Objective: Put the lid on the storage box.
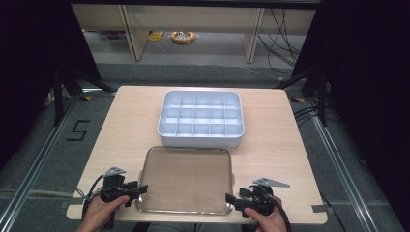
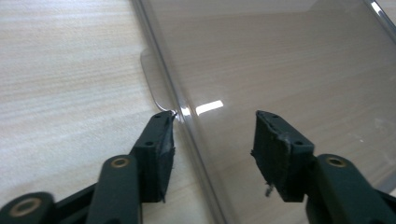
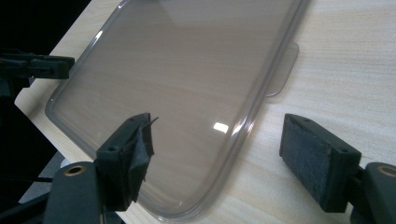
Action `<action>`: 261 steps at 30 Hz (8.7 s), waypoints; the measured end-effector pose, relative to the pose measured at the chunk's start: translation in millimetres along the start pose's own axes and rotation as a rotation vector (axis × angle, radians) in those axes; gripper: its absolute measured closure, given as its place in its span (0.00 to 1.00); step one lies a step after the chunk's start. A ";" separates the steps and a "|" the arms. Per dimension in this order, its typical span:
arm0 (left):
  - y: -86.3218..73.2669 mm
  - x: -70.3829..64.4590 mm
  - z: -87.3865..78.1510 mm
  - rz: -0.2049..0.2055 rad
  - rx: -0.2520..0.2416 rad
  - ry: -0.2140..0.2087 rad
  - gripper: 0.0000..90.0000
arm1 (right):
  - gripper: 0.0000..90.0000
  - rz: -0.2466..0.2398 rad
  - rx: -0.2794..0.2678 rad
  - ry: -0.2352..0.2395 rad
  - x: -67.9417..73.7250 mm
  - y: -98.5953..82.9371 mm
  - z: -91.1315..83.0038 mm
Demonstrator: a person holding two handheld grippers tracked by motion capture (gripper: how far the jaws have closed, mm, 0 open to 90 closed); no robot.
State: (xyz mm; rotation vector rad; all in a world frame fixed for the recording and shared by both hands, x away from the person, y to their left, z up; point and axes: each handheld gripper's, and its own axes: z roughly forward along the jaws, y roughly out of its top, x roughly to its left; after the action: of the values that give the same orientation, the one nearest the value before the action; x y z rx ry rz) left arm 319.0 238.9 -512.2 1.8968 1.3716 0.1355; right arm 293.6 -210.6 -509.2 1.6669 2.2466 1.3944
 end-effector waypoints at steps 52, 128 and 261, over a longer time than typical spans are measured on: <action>-12.2 -32.2 4.7 0.101 0.020 -0.042 0.40 | 0.70 0.061 -0.129 0.141 -6.1 -4.9 -15.6; 115.0 -32.8 3.5 0.068 -0.215 -0.030 0.67 | 0.69 -0.051 -0.252 -0.025 -14.6 108.7 -22.6; 211.4 4.9 78.7 -0.076 -0.216 0.141 0.51 | 0.54 0.174 -0.202 -0.116 -65.9 194.2 34.9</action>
State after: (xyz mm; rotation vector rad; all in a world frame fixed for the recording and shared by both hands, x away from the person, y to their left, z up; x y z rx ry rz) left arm 521.4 177.2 -434.0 1.6801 1.4577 0.3703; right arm 486.5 -233.0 -434.7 1.8561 1.8710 1.4592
